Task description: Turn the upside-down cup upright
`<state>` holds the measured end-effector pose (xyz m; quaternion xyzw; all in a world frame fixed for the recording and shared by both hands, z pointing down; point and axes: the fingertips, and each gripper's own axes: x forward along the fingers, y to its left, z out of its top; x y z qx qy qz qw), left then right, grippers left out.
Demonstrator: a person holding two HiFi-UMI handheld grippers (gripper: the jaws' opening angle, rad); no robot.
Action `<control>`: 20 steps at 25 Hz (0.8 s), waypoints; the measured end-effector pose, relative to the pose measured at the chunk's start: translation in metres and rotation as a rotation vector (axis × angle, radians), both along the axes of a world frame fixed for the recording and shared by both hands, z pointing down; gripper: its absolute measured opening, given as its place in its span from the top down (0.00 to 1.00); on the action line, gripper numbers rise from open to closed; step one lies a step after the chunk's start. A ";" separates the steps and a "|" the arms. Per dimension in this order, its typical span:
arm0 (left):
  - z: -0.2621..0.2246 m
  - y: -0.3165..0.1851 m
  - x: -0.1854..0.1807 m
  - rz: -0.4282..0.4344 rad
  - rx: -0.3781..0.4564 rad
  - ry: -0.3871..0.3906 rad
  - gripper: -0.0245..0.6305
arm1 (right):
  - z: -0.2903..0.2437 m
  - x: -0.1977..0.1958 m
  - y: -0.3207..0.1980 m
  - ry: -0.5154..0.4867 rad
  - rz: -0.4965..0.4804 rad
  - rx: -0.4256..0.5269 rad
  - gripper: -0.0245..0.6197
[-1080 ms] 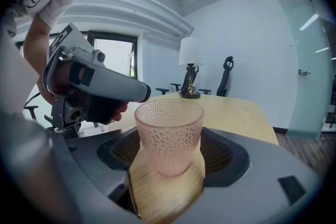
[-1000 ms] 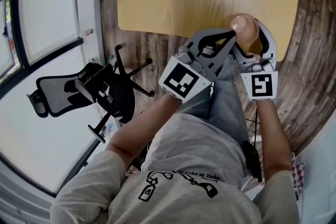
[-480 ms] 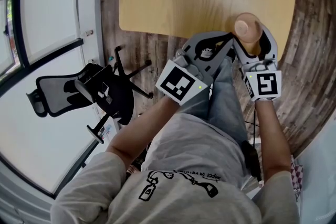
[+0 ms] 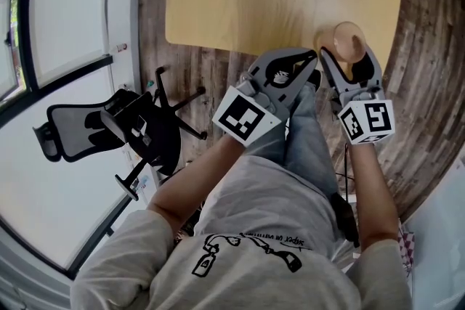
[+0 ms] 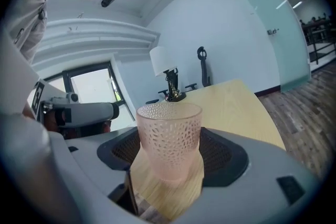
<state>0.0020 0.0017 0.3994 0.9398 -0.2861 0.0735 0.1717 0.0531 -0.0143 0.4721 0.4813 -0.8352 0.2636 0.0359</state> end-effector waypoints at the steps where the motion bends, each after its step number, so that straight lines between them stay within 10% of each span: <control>1: -0.001 0.001 0.000 0.001 0.001 0.000 0.95 | -0.002 0.002 0.000 -0.022 0.010 -0.008 0.42; 20: -0.007 0.014 0.007 0.038 0.036 -0.015 0.80 | -0.040 0.024 0.000 -0.416 0.151 -0.136 0.42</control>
